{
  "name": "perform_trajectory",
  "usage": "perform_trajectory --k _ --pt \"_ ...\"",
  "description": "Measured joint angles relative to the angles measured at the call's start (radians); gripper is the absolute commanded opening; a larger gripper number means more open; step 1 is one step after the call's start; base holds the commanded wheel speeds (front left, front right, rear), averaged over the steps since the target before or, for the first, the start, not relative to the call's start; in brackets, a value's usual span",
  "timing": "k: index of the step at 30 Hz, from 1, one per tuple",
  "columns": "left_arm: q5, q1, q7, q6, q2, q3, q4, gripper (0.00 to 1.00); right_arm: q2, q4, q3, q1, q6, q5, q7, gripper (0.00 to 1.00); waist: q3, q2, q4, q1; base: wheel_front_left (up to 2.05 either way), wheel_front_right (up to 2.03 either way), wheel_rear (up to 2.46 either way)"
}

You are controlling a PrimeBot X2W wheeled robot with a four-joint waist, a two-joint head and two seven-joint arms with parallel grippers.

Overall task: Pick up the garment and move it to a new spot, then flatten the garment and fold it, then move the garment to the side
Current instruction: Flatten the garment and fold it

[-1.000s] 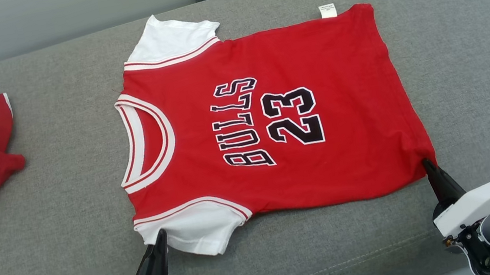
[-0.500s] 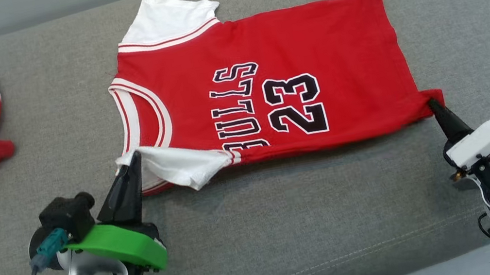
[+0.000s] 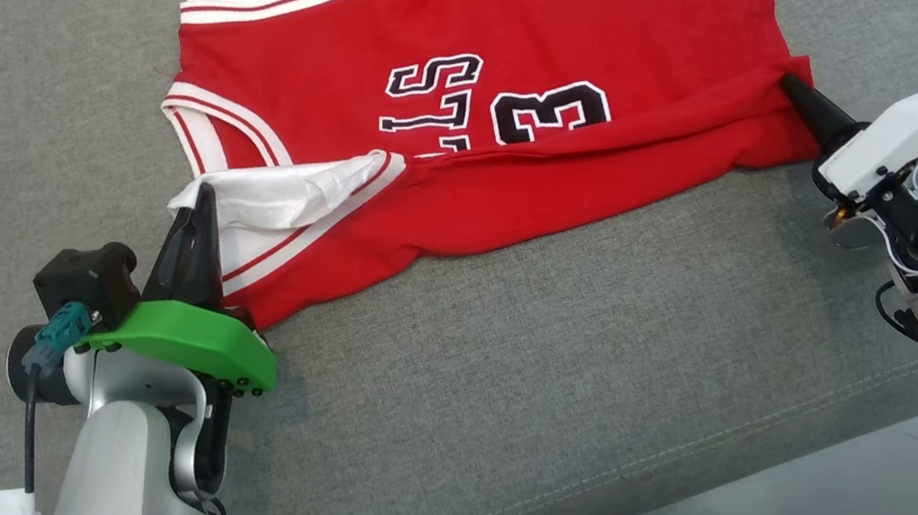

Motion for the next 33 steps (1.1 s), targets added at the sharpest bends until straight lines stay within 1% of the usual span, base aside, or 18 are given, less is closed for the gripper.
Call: perform_trajectory --k 1,2,3,5,6,7,8,17,20,22,25,28,31,33 --pt "0.004 -0.010 0.000 0.000 0.000 0.000 0.017 0.00 0.000 0.008 0.002 -0.010 0.000 -0.003 0.000 0.00 0.009 0.0000 0.000 0.0000 0.00 0.00 0.00" --pt "0.006 -0.020 0.000 0.000 0.000 -0.001 0.030 0.12 0.000 0.016 0.005 -0.020 0.000 -0.006 0.000 0.00 0.016 0.0000 -0.001 0.0000 0.00 0.00 0.00" --pt "0.006 -0.030 -0.001 0.000 -0.001 -0.002 0.044 0.33 0.000 0.024 0.007 -0.029 0.000 -0.008 0.000 0.00 0.023 0.0000 -0.001 0.0000 0.00 0.00 0.00" --pt "0.006 -0.050 -0.002 0.000 -0.006 -0.006 0.069 0.57 0.000 0.042 0.010 -0.044 0.000 -0.014 0.000 0.31 0.034 0.0000 -0.002 0.0000 0.00 0.00 0.00" --pt "0.006 -0.060 -0.002 0.000 -0.009 -0.008 0.081 0.82 0.000 0.051 0.013 -0.051 0.000 -0.017 0.000 0.47 0.037 0.0000 -0.002 0.0000 0.00 0.00 0.00" --pt "0.006 -0.070 -0.002 -0.001 -0.012 -0.010 0.092 1.00 0.000 0.060 0.015 -0.057 0.000 -0.021 -0.001 0.87 0.039 0.0000 -0.003 0.0000 0.00 0.00 0.00" --pt "0.006 -0.080 -0.002 -0.001 -0.014 -0.011 0.101 1.00 0.000 0.067 0.016 -0.064 0.000 -0.026 -0.002 1.00 0.041 0.0000 -0.003 0.0000 0.00 0.00 0.00" --pt "0.009 -0.141 -0.042 -0.002 -0.020 0.001 0.156 1.00 -0.007 0.099 0.005 -0.145 0.000 -0.060 -0.080 1.00 0.045 0.0000 -0.004 0.0000 0.00 0.00 0.00" --pt "0.009 -0.142 -0.063 -0.011 -0.020 0.003 0.163 1.00 -0.017 0.101 0.002 -0.151 0.001 -0.067 -0.109 1.00 0.043 0.0000 -0.002 0.0000 0.00 0.00 0.00" --pt "0.010 -0.142 -0.083 -0.017 -0.021 -0.003 0.168 1.00 -0.035 0.104 0.005 -0.151 0.002 -0.089 -0.137 1.00 0.039 0.0000 0.001 0.0000 0.00 0.00 0.00" --pt "0.018 -0.137 -0.093 -0.028 -0.021 -0.020 0.170 1.00 -0.085 0.104 0.025 -0.150 0.011 -0.150 -0.177 1.00 0.029 0.0000 0.008 0.0000 0.00 0.00 0.00" --pt "0.032 -0.114 -0.096 -0.028 -0.017 -0.031 0.167 1.00 -0.120 0.102 0.057 -0.142 0.012 -0.208 -0.210 1.00 0.016 0.0000 0.014 0.0000 0.00 0.00 0.00" --pt "0.042 -0.062 -0.099 -0.028 -0.001 -0.040 0.168 1.00 -0.136 0.100 0.096 -0.124 0.019 -0.257 -0.226 1.00 0.000 0.0000 0.018 0.0000 0.00 0.00 0.00" --pt "0.042 -0.023 -0.098 -0.028 0.009 -0.041 0.169 1.00 -0.136 0.097 0.115 -0.105 0.019 -0.268 -0.230 1.00 -0.012 0.0000 0.019 0.0000 0.00 0.00 0.00"
